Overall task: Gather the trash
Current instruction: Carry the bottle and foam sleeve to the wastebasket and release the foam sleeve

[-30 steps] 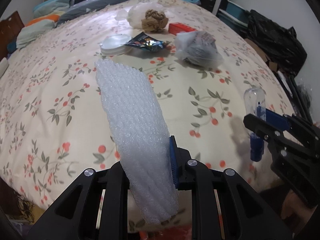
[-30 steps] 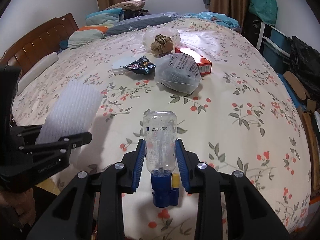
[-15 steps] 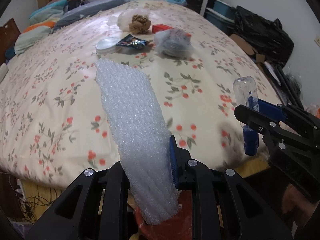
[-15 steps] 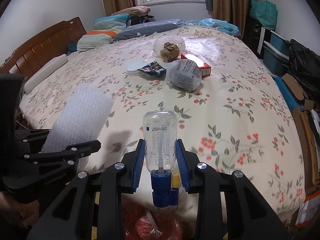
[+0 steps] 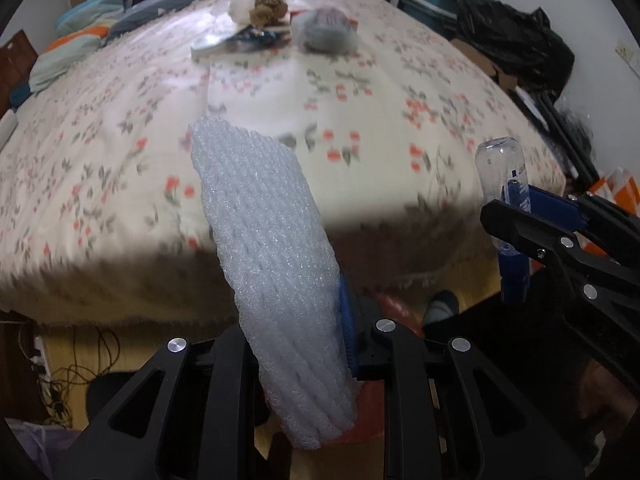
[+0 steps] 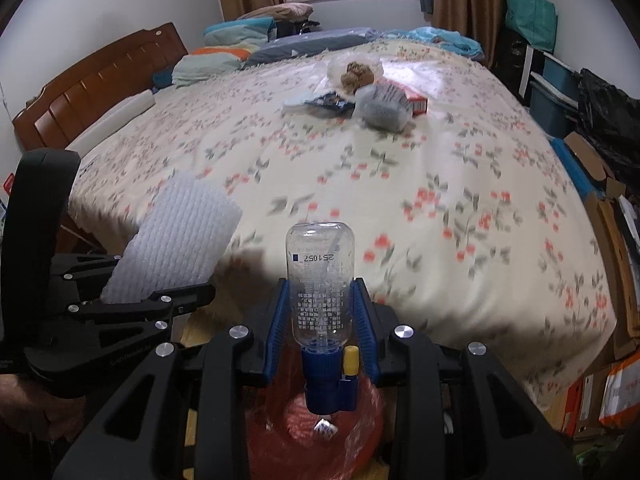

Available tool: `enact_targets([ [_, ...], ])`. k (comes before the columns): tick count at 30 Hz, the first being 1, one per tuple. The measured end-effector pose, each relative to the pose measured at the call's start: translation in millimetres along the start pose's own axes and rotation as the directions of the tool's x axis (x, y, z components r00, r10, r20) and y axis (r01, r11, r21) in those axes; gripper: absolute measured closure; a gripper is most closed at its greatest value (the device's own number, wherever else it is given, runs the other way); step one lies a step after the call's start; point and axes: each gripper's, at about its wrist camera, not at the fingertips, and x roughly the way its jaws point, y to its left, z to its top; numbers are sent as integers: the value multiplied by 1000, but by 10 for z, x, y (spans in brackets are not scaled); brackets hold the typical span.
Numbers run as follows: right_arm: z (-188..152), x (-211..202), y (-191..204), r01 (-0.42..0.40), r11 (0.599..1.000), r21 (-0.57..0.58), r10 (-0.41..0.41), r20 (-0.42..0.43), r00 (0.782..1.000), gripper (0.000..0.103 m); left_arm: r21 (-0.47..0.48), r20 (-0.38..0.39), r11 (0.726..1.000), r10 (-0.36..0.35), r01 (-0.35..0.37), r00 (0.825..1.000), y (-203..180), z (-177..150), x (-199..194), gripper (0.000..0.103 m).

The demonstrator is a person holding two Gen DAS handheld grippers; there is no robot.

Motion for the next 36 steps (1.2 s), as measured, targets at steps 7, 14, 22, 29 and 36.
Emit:
enact_targets([
  [7, -405, 94, 91, -11, 1000, -1, 11, -65, 998, 72, 5, -65, 1000, 0, 1, 998, -56, -390, 140, 83],
  [14, -706, 329, 119, -15, 1000, -4, 15, -143, 990, 72, 1, -186, 1000, -26, 27, 982, -65, -737, 505, 83],
  [22, -995, 734, 88, -15, 1000, -5, 14, -255, 967, 72, -1, -335, 999, -50, 53, 941, -52, -988, 1030, 82],
  [29, -1175, 1075, 69, -18, 1000, 2, 17, -347, 938, 72, -26, -435, 997, -73, 68, 897, 19, -1161, 1414, 82],
  [36, -1239, 1221, 72, -23, 1000, -3, 20, -393, 919, 72, -30, -475, 997, -77, 72, 876, 36, -1197, 1576, 79],
])
